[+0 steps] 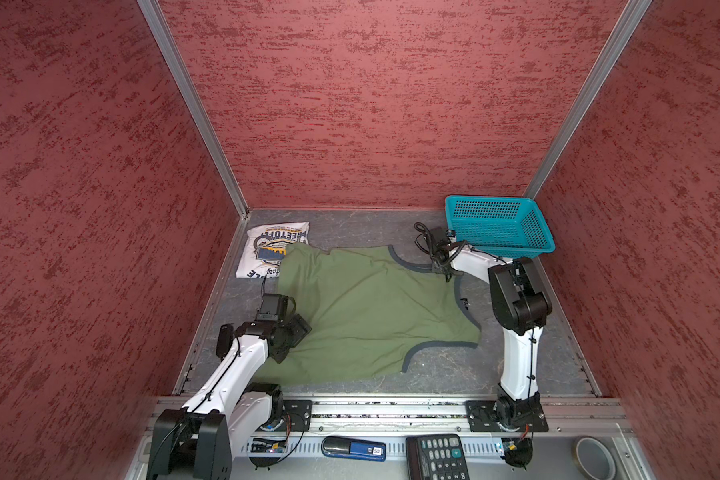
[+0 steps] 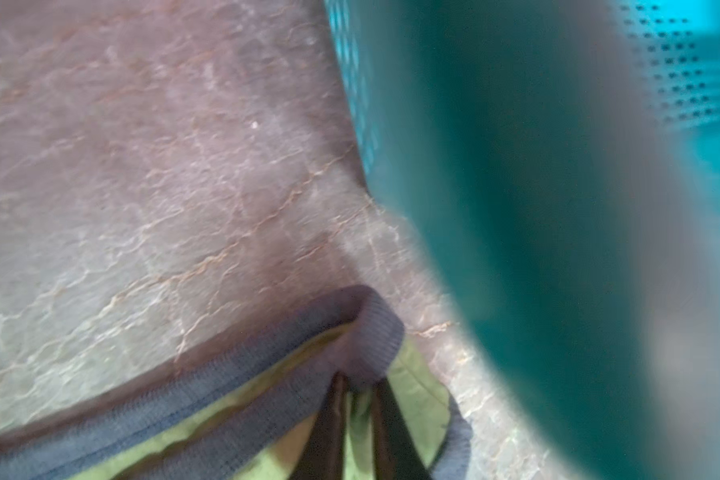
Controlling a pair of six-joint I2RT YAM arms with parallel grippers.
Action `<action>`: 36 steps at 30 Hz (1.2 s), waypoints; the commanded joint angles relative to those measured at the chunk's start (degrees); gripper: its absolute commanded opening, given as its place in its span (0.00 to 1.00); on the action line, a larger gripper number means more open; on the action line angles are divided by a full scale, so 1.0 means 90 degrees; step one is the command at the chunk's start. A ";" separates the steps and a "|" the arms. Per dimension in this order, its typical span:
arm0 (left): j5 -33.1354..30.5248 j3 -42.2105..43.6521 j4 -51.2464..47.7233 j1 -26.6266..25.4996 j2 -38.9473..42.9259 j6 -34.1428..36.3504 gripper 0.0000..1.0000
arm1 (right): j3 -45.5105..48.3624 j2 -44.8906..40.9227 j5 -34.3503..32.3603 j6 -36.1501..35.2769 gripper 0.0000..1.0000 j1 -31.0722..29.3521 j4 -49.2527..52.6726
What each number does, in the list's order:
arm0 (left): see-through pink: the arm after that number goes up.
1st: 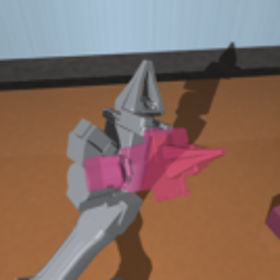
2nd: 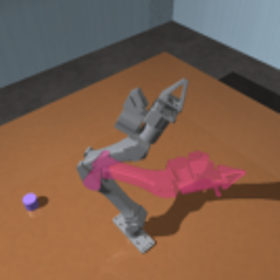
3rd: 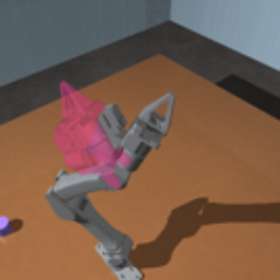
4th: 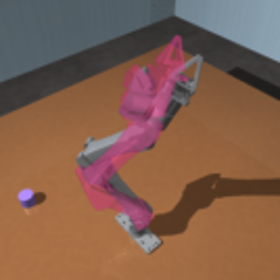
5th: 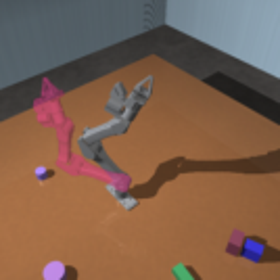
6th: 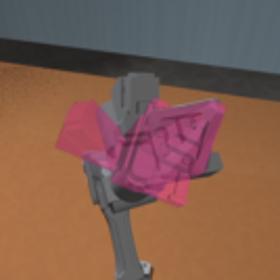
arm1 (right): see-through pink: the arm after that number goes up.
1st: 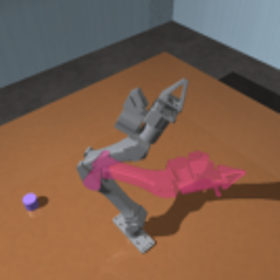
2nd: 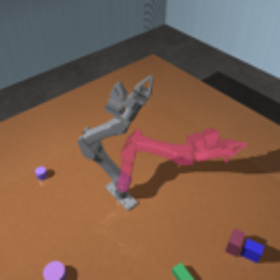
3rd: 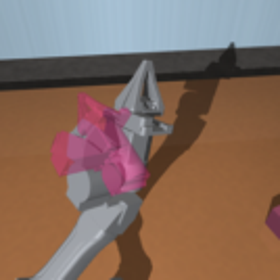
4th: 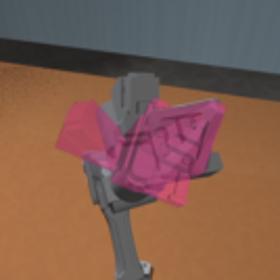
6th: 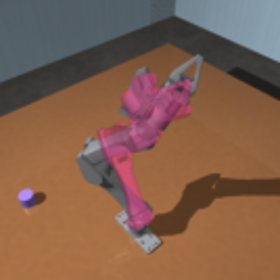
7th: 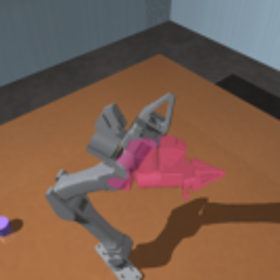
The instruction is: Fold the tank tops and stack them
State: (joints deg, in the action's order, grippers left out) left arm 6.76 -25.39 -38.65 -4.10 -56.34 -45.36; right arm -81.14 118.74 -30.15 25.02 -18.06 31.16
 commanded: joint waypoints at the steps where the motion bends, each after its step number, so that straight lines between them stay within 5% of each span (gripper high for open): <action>1: -0.0189 0.0121 -0.0283 0.0066 0.0047 0.0064 0.86 | -0.0077 -0.0058 -0.0486 0.0067 0.07 0.0001 0.0014; 15: -0.0169 0.0115 -0.0279 0.0094 0.0043 0.0064 0.86 | 0.0273 -0.0460 -0.0742 0.0189 0.03 0.0148 -0.0230; 21: 0.0356 -0.0037 0.0016 0.0054 0.0029 0.0355 0.88 | 0.0444 -0.0741 -0.0370 0.0051 0.32 0.0142 -0.0369; 29: -0.0127 -0.1992 -0.0323 -0.0452 -0.0347 0.0824 0.91 | 0.1039 -0.1953 0.0457 -0.0146 0.52 -0.0037 -0.0458; 36: -0.0834 -0.4431 -0.0383 -0.0068 -0.2191 0.1159 0.91 | 0.1435 -0.2776 0.1960 -0.0201 0.54 -0.0190 -0.1123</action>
State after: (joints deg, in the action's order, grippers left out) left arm 3.25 -60.27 -41.89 -6.76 -71.02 -37.56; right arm -69.36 95.31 -20.62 23.51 -19.33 25.54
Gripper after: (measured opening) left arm 0.909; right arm 0.543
